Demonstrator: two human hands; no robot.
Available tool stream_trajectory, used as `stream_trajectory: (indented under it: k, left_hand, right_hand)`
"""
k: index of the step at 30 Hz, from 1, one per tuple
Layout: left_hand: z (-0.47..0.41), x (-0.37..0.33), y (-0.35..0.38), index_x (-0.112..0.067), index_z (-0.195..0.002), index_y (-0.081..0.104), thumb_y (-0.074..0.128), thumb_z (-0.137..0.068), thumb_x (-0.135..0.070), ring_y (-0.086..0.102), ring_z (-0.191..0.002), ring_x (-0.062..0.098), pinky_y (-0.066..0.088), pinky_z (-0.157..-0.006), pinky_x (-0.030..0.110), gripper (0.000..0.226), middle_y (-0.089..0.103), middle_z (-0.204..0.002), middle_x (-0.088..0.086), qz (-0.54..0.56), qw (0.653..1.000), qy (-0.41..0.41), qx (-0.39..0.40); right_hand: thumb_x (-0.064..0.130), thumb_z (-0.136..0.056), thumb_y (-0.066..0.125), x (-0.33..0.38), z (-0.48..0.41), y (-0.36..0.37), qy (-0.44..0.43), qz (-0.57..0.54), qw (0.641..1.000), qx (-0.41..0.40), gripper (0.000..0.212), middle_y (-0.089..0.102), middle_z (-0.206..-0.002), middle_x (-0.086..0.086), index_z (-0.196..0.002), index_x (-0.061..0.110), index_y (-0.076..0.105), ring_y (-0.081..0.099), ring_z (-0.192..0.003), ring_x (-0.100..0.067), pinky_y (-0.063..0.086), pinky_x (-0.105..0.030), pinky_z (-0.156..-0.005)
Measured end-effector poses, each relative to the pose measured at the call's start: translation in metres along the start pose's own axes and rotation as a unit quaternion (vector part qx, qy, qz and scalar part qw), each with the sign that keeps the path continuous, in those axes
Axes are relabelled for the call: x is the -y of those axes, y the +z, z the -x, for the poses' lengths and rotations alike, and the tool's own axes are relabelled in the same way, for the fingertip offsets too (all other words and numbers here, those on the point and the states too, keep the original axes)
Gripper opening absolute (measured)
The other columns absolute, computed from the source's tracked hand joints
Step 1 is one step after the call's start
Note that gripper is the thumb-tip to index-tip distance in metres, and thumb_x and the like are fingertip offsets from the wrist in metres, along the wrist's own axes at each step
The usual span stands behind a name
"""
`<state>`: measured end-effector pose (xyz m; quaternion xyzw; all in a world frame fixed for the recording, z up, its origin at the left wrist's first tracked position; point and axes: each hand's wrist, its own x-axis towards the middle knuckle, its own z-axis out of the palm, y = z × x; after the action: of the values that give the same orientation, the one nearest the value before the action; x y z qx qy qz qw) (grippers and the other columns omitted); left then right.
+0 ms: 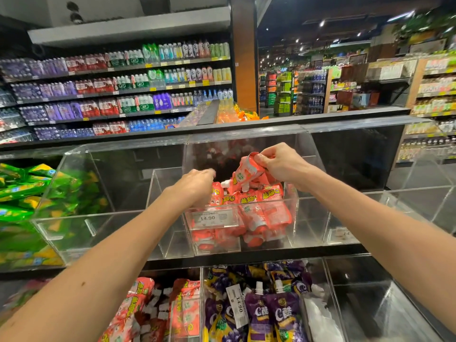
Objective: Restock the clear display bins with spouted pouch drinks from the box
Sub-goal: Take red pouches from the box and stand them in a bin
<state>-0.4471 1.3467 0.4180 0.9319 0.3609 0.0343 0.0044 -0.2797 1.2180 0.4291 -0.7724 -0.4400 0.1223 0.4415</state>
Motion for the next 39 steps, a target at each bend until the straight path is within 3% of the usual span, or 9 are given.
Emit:
stream_trajectory:
  k: [9, 11, 15, 18, 20, 25, 32, 36, 39]
  left_hand:
    - [0.001, -0.019, -0.017, -0.015, -0.113, 0.062, 0.058, -0.092, -0.006, 0.054, -0.075, 0.022, 0.044, -0.066, 0.034, 0.023, 0.052, -0.085, 0.001, -0.184, 0.982, 0.031, 0.040]
    - [-0.004, -0.012, -0.020, -0.017, -0.095, 0.064, 0.066, -0.090, -0.023, 0.058, -0.073, 0.022, 0.051, -0.067, 0.036, 0.007, 0.058, -0.084, 0.002, -0.148, 0.987, 0.010, 0.063]
    - [-0.013, -0.011, -0.026, -0.003, -0.086, 0.069, 0.050, -0.100, -0.047, 0.057, -0.056, 0.021, 0.045, -0.053, 0.029, 0.050, 0.070, -0.080, 0.015, 0.137, 0.990, -0.002, -0.015]
    - [-0.006, -0.022, -0.032, -0.004, -0.101, 0.063, 0.032, -0.096, -0.067, 0.071, -0.063, 0.024, 0.055, -0.051, 0.029, 0.070, 0.072, -0.089, 0.019, 0.474, 0.876, -0.065, 0.058]
    - [-0.005, -0.028, -0.029, -0.010, -0.101, 0.063, 0.045, -0.087, -0.074, 0.075, -0.078, 0.031, 0.059, -0.059, 0.034, 0.067, 0.071, -0.100, 0.022, 0.522, 0.844, -0.078, 0.101]
    - [-0.005, -0.025, -0.014, -0.009, -0.128, 0.052, 0.080, -0.082, -0.020, 0.075, -0.074, 0.024, 0.061, -0.057, 0.034, 0.055, 0.070, -0.104, 0.018, 0.665, 0.739, -0.086, 0.066]
    - [-0.008, -0.005, -0.001, -0.031, -0.126, 0.054, 0.089, -0.072, -0.019, 0.070, -0.088, 0.026, 0.062, -0.075, 0.045, 0.065, 0.064, -0.105, 0.009, 0.422, 0.906, -0.016, -0.031]
    - [-0.004, -0.009, 0.003, -0.028, -0.125, 0.059, 0.089, -0.070, -0.037, 0.062, -0.087, 0.013, 0.048, -0.070, 0.025, 0.064, 0.062, -0.099, -0.006, 0.284, 0.955, 0.055, -0.062]
    - [-0.004, -0.007, 0.010, -0.023, -0.113, 0.069, 0.088, -0.068, -0.044, 0.061, -0.076, 0.009, 0.046, -0.070, 0.027, 0.053, 0.064, -0.084, -0.006, 0.227, 0.970, 0.075, -0.043]
  right_hand:
    - [0.031, -0.102, 0.053, -0.008, 0.002, -0.004, 0.004, -0.027, 1.000, 0.012, 0.026, 0.075, -0.090, -0.008, -0.100, 0.016, 0.074, 0.074, -0.079, -0.020, 0.062, -0.040, -0.076]
    - [0.033, -0.102, 0.054, -0.010, 0.003, -0.003, -0.001, -0.047, 0.999, -0.006, 0.027, 0.075, -0.088, -0.008, -0.098, 0.016, 0.075, 0.074, -0.081, -0.024, 0.061, -0.046, -0.078]
    - [0.032, -0.101, 0.055, -0.010, 0.005, 0.002, -0.029, -0.077, 0.994, -0.077, 0.027, 0.075, -0.084, -0.007, -0.092, 0.018, 0.076, 0.073, -0.081, -0.027, 0.059, -0.050, -0.080]
    - [0.033, -0.099, 0.057, -0.010, 0.010, 0.012, -0.057, -0.090, 0.989, -0.100, 0.027, 0.073, -0.084, -0.013, -0.087, 0.015, 0.074, 0.070, -0.080, -0.031, 0.056, -0.054, -0.079]
    - [0.032, -0.097, 0.059, -0.011, 0.014, 0.017, -0.079, -0.077, 0.988, -0.106, 0.025, 0.070, -0.086, -0.012, -0.087, 0.014, 0.073, 0.066, -0.082, -0.029, 0.055, -0.049, -0.081]
    - [0.021, -0.086, 0.072, -0.007, 0.030, 0.010, -0.052, -0.096, 0.993, -0.034, 0.015, 0.068, -0.098, 0.011, -0.098, 0.030, 0.074, 0.069, -0.094, -0.018, 0.057, -0.033, -0.084]
    - [-0.028, -0.083, 0.040, 0.006, 0.028, -0.029, 0.035, -0.317, 0.920, 0.227, 0.066, 0.058, -0.129, -0.020, -0.139, 0.006, 0.046, 0.070, -0.107, -0.026, 0.053, -0.036, -0.097]
    - [0.006, -0.082, 0.079, 0.000, 0.025, -0.026, -0.042, -0.003, 0.989, 0.145, 0.048, 0.068, -0.112, 0.003, -0.124, 0.021, 0.064, 0.067, -0.100, -0.010, 0.057, -0.021, -0.078]
    - [0.035, -0.088, 0.072, -0.005, 0.021, -0.017, -0.081, 0.033, 0.996, 0.029, 0.027, 0.071, -0.076, 0.004, -0.090, 0.009, 0.070, 0.067, -0.067, -0.009, 0.055, -0.023, -0.059]
